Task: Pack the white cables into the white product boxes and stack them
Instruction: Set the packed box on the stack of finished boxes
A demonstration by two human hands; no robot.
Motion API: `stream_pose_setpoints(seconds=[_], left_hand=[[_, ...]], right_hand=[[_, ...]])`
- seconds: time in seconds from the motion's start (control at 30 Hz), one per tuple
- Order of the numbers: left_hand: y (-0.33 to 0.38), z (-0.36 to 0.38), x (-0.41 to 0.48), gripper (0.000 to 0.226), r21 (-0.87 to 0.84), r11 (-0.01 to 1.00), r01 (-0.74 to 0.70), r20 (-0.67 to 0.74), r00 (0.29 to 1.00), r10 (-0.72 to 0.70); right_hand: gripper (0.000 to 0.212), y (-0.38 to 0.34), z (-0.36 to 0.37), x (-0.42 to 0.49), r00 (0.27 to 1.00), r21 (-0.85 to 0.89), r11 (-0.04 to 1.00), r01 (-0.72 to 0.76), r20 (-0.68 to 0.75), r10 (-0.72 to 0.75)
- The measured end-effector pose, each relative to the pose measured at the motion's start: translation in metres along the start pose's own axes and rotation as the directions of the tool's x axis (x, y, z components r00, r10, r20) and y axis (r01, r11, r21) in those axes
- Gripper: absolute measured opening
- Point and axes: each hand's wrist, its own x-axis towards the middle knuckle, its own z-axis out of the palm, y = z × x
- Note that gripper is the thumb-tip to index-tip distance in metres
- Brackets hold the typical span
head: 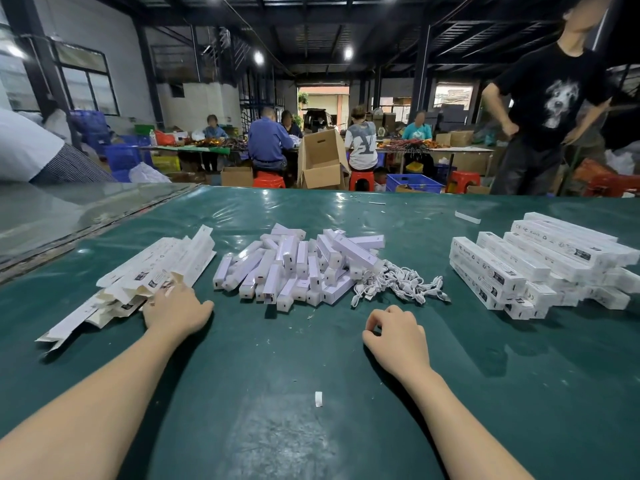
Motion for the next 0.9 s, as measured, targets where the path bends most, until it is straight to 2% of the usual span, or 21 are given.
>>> stream_pose_setpoints(seconds=[0.13,0.23,0.37,0.47,0.53,0.7,0.8,0.9], left_hand=[[0.008,0.001,-0.007,0.038,0.076,0.995,-0.059,-0.083,0.994,0.065],[0.011,0.003,-0.013,0.036,-0.010,0.997,-0.078,-0.139,0.987,0.076],[0.013,-0.001,-0.015,0.050,-0.044,0.999,-0.032,-0.113,0.993,0.027],[0.017,-0.003,-0.019,0.041,0.065,0.997,0.047,-0.113,0.993,-0.039],[0.021,0.000,-0.025,0.041,0.072,0.994,0.085,-0.134,0.988,-0.075],[0.025,0.006,-0.033,0.055,0.032,0.996,0.087,-0.131,0.988,-0.082],[0.031,0.002,-0.040,0.053,-0.063,0.992,0.106,-0.093,0.989,-0.112],[0.037,0.001,-0.057,0.056,-0.289,0.943,0.168,-0.087,0.976,-0.201]], right_hand=[[0.011,0.000,-0.001,0.000,1.000,-0.002,1.000,0.000,-0.002,0.000],[0.009,0.000,-0.001,0.000,1.000,0.001,1.000,-0.002,0.003,0.002],[0.008,0.000,-0.001,0.000,1.000,0.014,1.000,-0.005,0.006,0.005],[0.008,0.000,-0.002,0.000,1.000,0.014,1.000,-0.009,0.003,0.009],[0.008,0.000,-0.002,0.000,1.000,0.012,1.000,-0.005,0.004,0.004],[0.008,0.000,-0.002,0.000,1.000,0.013,1.000,-0.007,0.003,0.007],[0.008,-0.001,-0.002,0.000,1.000,0.011,1.000,-0.010,0.006,0.010],[0.007,-0.001,-0.003,0.000,1.000,0.018,1.000,-0.015,0.013,0.015]])
